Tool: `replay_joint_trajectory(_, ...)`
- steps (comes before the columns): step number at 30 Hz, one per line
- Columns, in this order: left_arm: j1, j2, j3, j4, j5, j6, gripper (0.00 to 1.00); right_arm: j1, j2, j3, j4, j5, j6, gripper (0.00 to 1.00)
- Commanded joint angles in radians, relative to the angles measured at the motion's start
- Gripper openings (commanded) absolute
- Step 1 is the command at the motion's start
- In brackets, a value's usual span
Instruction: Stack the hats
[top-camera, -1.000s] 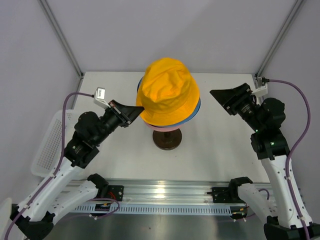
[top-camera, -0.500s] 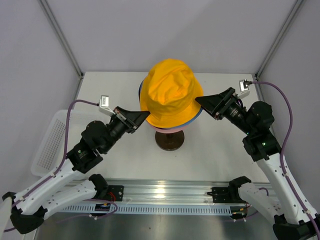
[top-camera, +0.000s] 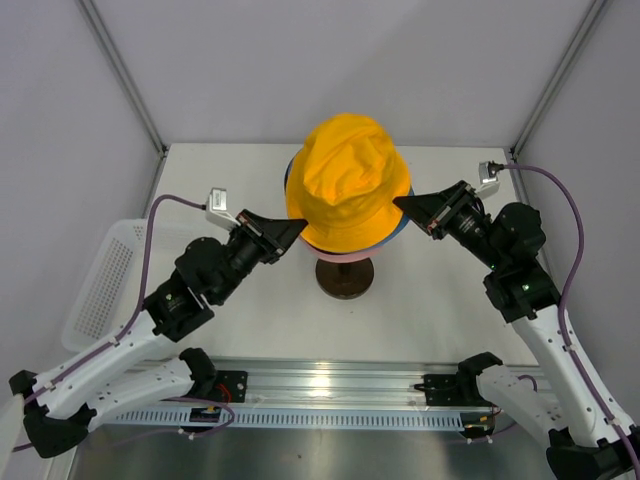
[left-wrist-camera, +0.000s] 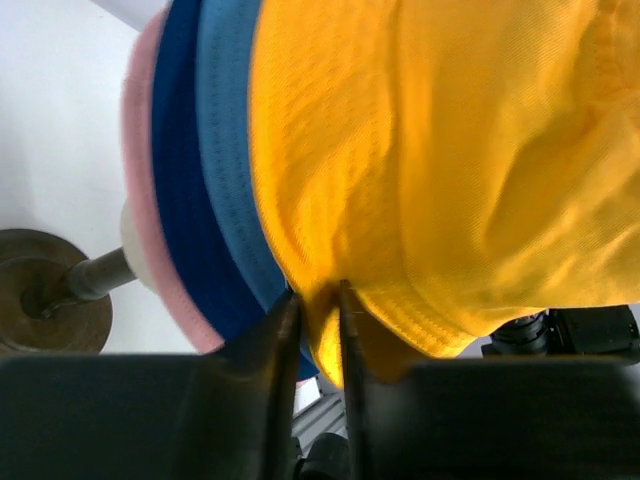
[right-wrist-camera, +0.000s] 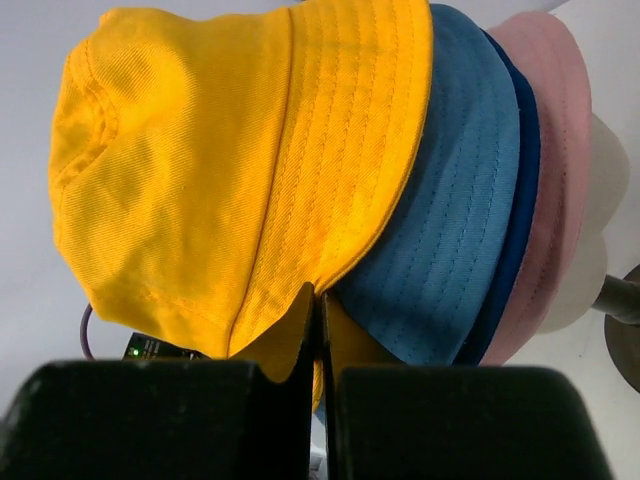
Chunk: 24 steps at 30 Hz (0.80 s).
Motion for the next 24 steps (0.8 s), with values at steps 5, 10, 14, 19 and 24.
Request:
replay_joint_trajectory(5, -0.015, -0.151, 0.046, -0.100, -0.188, 0.161, 0.54, 0.006, 0.094, 0.107, -0.084, 0.048, -0.131, 0.00)
replay_joint_trajectory(10, 0.005, -0.165, 0.157, -0.130, -0.298, 0.379, 0.74, -0.062, 0.197, 0.173, -0.099, -0.038, -0.200, 0.00)
replay_joint_trajectory(14, 0.043, -0.038, 0.314, -0.178, -0.244, 0.494, 0.77, -0.151, 0.289, 0.274, -0.107, -0.180, -0.243, 0.02)
replay_joint_trajectory(19, 0.232, 0.063, 0.369, -0.167, -0.044, 0.429, 0.76, -0.165, 0.362, 0.391, -0.167, -0.159, -0.349, 0.08)
replay_joint_trajectory(24, 0.410, 0.163, 0.365, -0.079, 0.215, 0.293, 0.69, -0.182, 0.414, 0.428, -0.158, -0.170, -0.349, 0.08)
